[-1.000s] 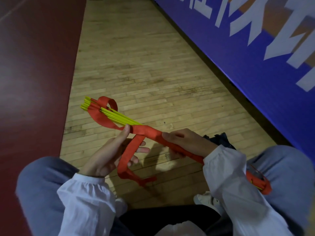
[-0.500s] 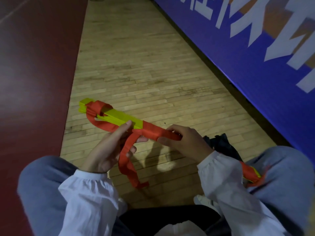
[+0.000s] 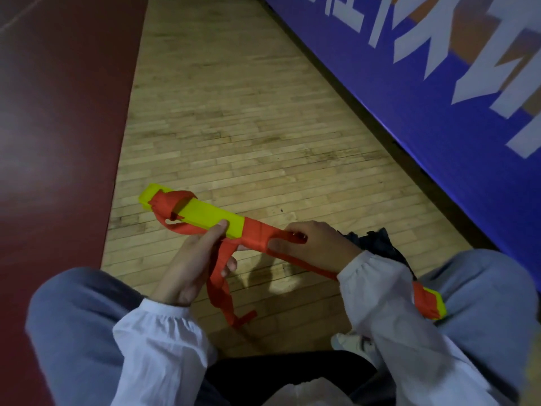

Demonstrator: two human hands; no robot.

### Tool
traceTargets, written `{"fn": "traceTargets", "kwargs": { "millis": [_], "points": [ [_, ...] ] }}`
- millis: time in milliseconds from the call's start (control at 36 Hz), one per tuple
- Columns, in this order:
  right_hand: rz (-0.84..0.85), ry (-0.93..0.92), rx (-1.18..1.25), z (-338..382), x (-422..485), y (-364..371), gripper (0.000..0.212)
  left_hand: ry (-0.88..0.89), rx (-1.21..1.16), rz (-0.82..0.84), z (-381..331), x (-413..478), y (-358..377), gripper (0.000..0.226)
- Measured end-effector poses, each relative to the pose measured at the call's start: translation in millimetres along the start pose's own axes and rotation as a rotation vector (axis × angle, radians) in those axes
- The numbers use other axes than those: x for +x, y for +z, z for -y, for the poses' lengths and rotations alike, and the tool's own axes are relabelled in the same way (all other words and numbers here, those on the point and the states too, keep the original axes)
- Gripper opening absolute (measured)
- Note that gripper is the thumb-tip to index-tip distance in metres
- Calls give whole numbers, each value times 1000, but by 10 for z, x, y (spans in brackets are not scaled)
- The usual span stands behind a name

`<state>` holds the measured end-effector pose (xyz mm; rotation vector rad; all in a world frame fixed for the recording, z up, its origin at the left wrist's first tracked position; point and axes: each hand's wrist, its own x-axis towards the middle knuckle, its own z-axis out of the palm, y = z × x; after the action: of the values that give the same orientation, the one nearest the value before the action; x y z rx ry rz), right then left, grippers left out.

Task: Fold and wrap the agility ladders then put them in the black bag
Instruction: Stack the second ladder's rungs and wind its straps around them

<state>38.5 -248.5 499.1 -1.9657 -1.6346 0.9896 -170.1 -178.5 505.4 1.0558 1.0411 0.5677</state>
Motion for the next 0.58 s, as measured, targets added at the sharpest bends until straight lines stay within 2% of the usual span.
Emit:
{"fn": "traceTargets", "kwargs": {
  "millis": [194, 278, 333, 389, 472, 583],
  "points": [
    [225, 34, 61, 4, 193, -174, 78, 42, -15, 52, 43, -36, -33, 51],
    [356, 124, 88, 3, 240, -183, 78, 45, -3, 68, 38, -39, -47, 56],
    [457, 139, 225, -18, 251, -167, 76, 47, -1, 72, 34, -40, -47, 57],
    [526, 128, 368, -18, 246, -150, 64, 41, 7, 81, 41, -40, -56, 60],
    [524, 130, 419, -11, 231, -134, 59, 14, 27, 106, 65, -47, -77, 62],
    [445, 114, 431, 0, 206, -88, 54, -28, 6, 148, 71, -62, -83, 53]
  ]
}}
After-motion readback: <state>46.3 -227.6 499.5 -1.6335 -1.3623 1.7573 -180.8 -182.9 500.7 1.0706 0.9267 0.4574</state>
